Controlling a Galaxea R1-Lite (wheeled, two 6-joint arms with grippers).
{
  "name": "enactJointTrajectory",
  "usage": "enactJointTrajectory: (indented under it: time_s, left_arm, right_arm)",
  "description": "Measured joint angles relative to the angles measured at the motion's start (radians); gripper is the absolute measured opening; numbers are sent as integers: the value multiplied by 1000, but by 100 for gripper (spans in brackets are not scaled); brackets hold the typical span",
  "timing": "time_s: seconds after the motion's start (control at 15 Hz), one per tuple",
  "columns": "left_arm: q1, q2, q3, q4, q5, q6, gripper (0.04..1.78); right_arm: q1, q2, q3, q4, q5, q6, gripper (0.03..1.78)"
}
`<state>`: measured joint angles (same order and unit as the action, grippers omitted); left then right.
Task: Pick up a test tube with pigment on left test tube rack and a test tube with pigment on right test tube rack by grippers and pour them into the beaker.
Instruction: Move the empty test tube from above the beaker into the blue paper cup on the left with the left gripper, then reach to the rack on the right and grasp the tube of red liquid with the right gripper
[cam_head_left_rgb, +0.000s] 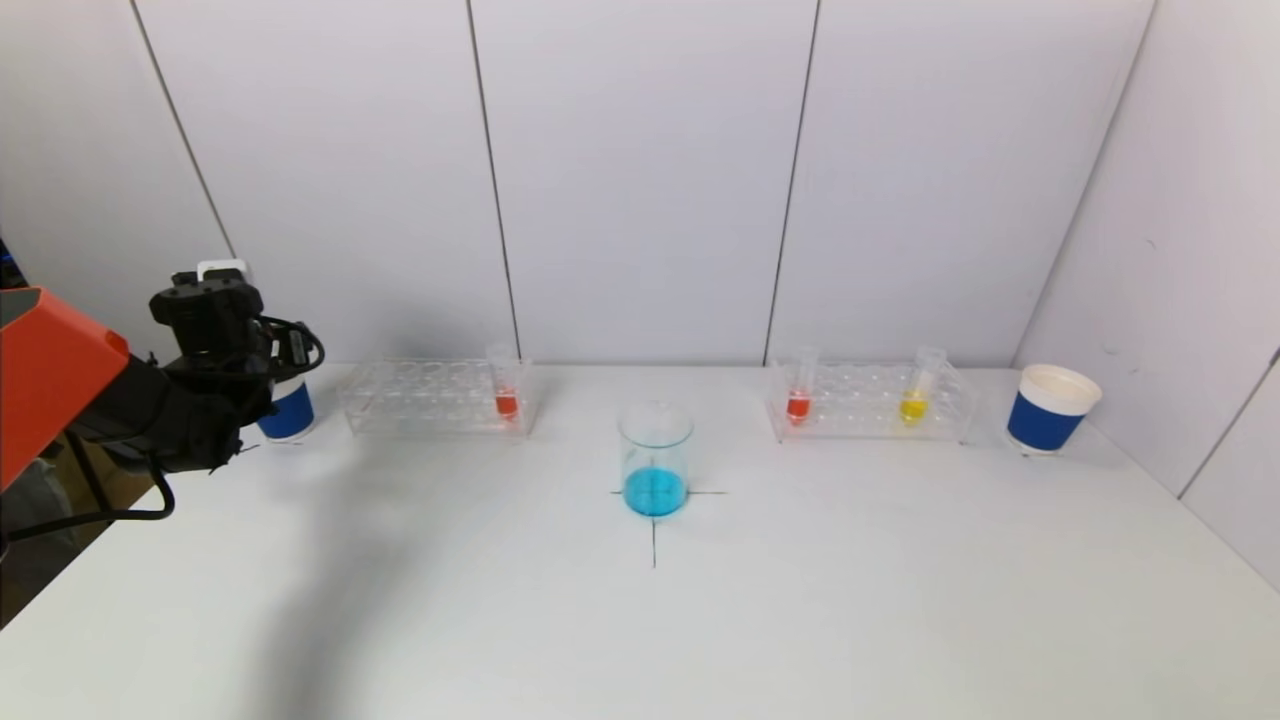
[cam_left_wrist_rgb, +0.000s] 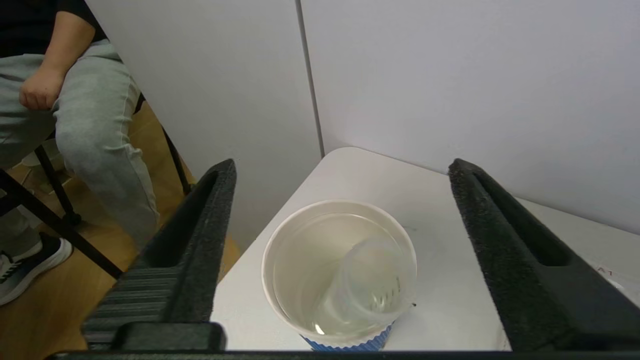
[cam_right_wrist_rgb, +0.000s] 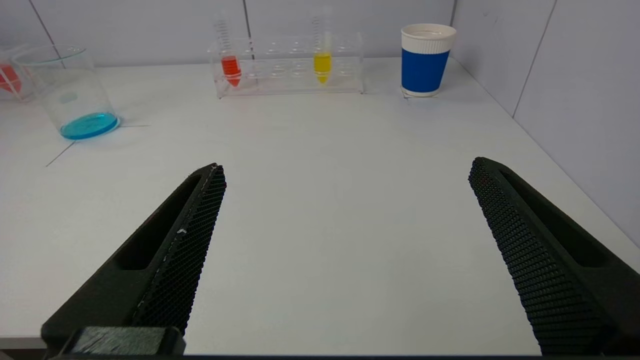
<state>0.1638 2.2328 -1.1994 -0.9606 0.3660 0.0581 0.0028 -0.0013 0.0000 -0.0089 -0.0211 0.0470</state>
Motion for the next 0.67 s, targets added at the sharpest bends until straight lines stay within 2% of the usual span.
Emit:
enactJointTrajectory:
  time_s: [0.2, 0.67]
  left_arm:
    - [0, -1, 0, 0, 0, 0, 174]
    - [0, -16, 0, 5, -2, 1, 176]
  right_arm:
    - [0, 0, 0, 0, 0, 0, 177]
    - [0, 0, 0, 0, 0, 0, 177]
